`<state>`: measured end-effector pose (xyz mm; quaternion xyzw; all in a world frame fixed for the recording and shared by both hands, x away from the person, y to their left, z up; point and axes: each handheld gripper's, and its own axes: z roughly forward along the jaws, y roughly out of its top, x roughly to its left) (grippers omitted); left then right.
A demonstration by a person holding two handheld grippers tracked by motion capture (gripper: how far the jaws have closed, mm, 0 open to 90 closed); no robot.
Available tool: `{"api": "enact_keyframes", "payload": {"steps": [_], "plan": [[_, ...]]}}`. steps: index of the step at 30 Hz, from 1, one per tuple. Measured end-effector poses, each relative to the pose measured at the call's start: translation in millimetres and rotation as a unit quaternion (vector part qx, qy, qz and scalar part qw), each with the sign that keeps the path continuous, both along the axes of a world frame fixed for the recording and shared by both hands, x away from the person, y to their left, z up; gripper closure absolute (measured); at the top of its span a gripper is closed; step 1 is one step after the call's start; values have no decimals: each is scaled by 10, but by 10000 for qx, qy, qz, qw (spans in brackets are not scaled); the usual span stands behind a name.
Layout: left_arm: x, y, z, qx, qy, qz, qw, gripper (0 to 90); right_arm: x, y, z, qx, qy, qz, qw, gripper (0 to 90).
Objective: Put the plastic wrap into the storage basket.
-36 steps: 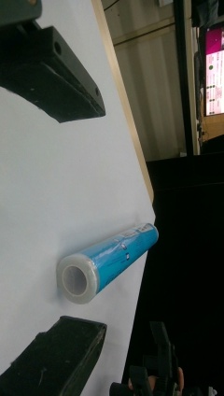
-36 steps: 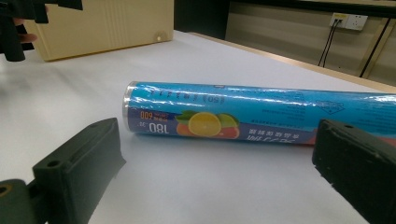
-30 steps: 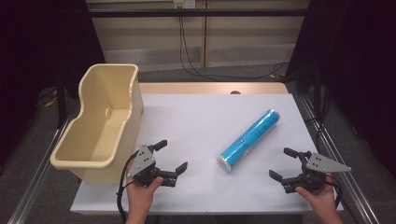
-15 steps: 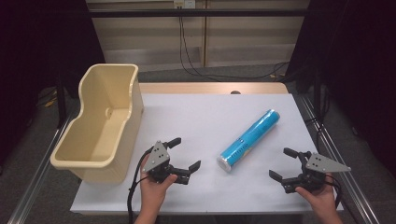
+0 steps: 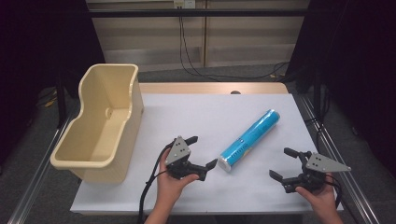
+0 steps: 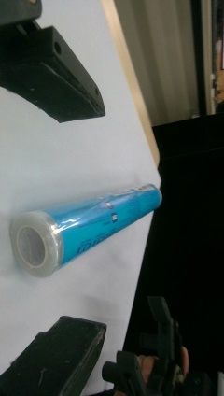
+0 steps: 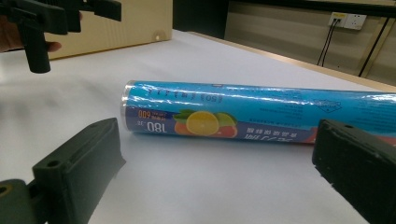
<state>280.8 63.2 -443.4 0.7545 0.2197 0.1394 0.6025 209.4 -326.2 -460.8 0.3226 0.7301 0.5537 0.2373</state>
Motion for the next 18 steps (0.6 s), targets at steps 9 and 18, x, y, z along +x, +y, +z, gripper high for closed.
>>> {"api": "enact_keyframes", "payload": {"steps": [9, 18], "plan": [[112, -390, -119, 614, 682, 11, 9958, 0, 0, -7, -2, -22, 4, -4, 10000, 13], [171, -738, -227, 1050, 1082, -95, 9885, 12, 2, -41, -4, 23, 17, -64, 10000, 14]]}}
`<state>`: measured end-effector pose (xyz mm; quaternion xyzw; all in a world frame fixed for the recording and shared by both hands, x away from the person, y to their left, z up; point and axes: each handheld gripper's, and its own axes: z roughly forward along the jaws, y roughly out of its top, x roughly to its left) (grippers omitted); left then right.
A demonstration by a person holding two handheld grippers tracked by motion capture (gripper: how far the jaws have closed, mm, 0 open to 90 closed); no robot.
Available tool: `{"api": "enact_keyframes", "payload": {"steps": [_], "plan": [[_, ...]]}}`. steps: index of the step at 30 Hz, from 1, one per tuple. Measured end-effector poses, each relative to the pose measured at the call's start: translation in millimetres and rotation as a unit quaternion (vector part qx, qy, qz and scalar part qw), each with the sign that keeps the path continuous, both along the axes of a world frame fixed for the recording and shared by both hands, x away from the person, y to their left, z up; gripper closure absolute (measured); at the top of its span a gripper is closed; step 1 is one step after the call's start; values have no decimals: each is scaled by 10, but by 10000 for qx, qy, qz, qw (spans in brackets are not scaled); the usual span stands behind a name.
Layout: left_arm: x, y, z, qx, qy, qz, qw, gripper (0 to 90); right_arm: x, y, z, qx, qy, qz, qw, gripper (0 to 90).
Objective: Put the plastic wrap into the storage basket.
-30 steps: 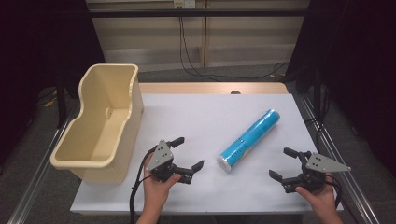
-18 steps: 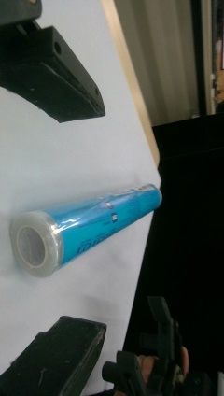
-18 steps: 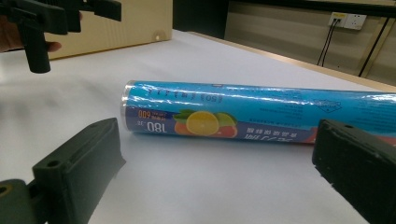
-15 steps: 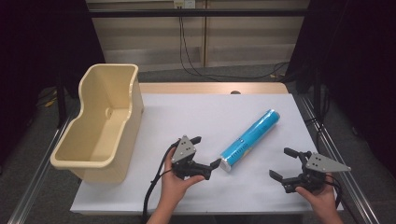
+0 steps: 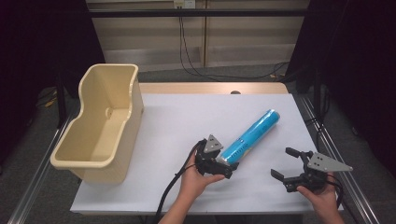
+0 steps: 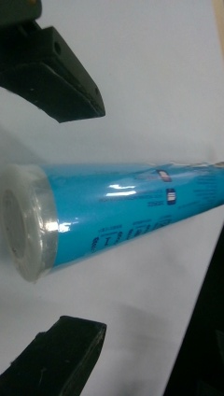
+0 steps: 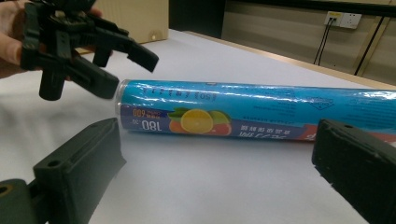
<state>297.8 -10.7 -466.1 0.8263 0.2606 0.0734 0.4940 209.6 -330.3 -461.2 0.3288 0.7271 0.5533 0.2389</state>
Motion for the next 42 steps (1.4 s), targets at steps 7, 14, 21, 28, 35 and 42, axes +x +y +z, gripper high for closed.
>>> {"api": "enact_keyframes", "payload": {"steps": [7, 14, 21, 28, 35, 42], "plan": [[-1, -219, -112, 396, -34, -20, 9992, 55, 1, -10, 3, -8, -7, -2, 10000, 14], [49, -246, -167, 568, 5, 57, 9984, 186, 3, -14, 4, 7, -13, -4, 10000, 14], [67, -192, -133, 594, 356, 306, 9971, 305, 5, -13, 2, 0, -8, 2, 10000, 14], [67, 43, -68, 884, 301, 266, 9953, 321, 9, -17, -4, -17, -11, 7, 10000, 13], [6, 584, -60, 808, 417, 292, 9954, 320, 21, -5, -6, -37, -9, 9, 10000, 14], [-157, 1133, -28, 968, 327, 308, 9943, 319, 23, 7, -9, -39, 5, 10, 10000, 14]]}}
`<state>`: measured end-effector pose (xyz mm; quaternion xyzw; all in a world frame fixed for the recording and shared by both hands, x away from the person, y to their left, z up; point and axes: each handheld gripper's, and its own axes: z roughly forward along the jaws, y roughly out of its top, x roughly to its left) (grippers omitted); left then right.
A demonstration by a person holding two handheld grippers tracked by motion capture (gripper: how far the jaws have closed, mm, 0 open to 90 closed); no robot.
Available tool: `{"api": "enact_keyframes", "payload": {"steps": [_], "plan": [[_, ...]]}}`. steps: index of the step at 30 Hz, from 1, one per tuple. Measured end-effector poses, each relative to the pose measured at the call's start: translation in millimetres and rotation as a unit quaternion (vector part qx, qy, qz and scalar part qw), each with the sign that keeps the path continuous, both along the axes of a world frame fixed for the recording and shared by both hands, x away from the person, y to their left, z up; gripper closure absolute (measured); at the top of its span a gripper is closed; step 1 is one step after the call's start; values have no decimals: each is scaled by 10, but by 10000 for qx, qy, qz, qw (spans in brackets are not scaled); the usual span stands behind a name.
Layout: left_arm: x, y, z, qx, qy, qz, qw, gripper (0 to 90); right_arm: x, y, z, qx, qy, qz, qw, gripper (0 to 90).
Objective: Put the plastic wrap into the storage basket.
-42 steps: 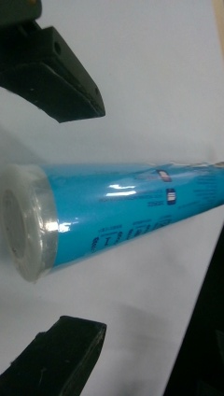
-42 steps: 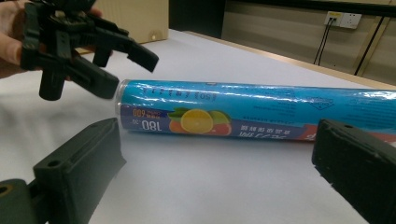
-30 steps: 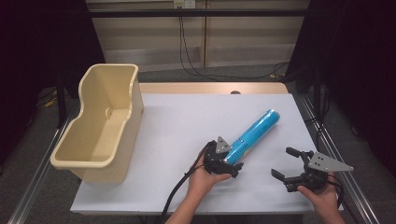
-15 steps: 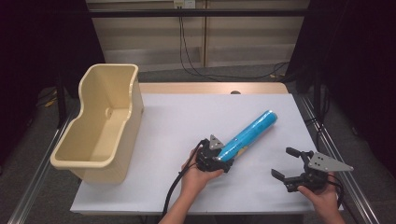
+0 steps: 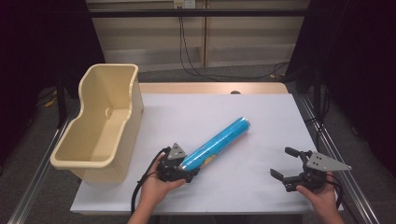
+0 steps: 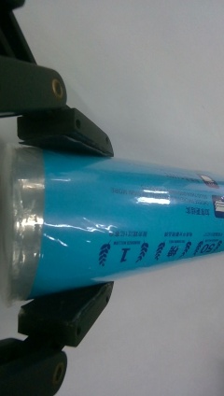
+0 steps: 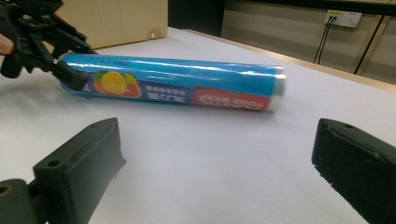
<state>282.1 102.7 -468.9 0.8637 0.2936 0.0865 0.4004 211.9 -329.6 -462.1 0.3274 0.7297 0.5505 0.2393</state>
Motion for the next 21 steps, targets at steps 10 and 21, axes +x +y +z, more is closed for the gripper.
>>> {"api": "enact_keyframes", "payload": {"steps": [10, 21], "plan": [[-190, 377, 22, 11, 85, 88, 9999, 317, 10, 24, 1, -35, 18, 27, 10000, 14], [56, 70, 261, 133, 210, 36, 9997, 228, 16, 22, 1, -25, 36, 26, 10000, 14]]}}
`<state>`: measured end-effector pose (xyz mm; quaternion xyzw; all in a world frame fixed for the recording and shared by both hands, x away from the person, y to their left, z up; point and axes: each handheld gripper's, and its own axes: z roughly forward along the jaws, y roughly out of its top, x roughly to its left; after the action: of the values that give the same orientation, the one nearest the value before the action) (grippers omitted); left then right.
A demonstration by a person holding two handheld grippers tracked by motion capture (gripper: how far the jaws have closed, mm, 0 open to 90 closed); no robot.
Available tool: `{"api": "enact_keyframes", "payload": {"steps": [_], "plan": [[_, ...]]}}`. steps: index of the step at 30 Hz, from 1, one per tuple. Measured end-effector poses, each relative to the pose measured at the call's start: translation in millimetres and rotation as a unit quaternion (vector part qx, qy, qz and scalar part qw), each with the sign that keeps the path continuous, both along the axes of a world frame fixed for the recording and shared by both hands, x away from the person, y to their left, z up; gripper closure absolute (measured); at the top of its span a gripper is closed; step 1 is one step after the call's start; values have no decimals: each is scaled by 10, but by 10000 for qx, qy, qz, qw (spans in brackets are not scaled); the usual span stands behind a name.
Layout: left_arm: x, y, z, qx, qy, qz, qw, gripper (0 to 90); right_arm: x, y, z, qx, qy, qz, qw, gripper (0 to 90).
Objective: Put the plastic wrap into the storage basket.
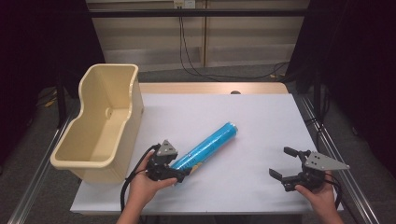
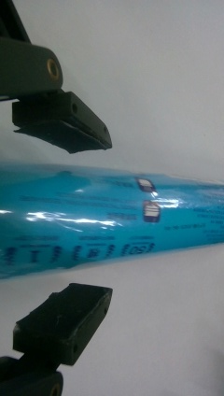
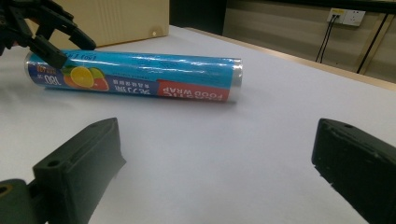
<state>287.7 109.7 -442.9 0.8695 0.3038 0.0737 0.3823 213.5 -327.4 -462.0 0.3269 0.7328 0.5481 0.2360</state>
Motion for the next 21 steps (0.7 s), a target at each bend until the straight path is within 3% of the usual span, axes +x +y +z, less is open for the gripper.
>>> {"api": "enact_keyframes", "payload": {"steps": [7, 9, 14, 21], "plan": [[246, -308, 72, 305, 306, -44, 9991, 226, 3, -14, 2, 5, -9, -9, 10000, 13], [316, -394, 84, 443, 334, -72, 9984, 227, 4, -13, 3, 5, -6, 5, 10000, 14], [478, -576, 69, 667, 626, -106, 9958, 228, 3, -15, 6, 28, -24, 11, 10000, 14], [618, -788, 29, 970, 730, -142, 9925, 245, 6, -21, 8, 28, -21, -1, 10000, 14]]}}
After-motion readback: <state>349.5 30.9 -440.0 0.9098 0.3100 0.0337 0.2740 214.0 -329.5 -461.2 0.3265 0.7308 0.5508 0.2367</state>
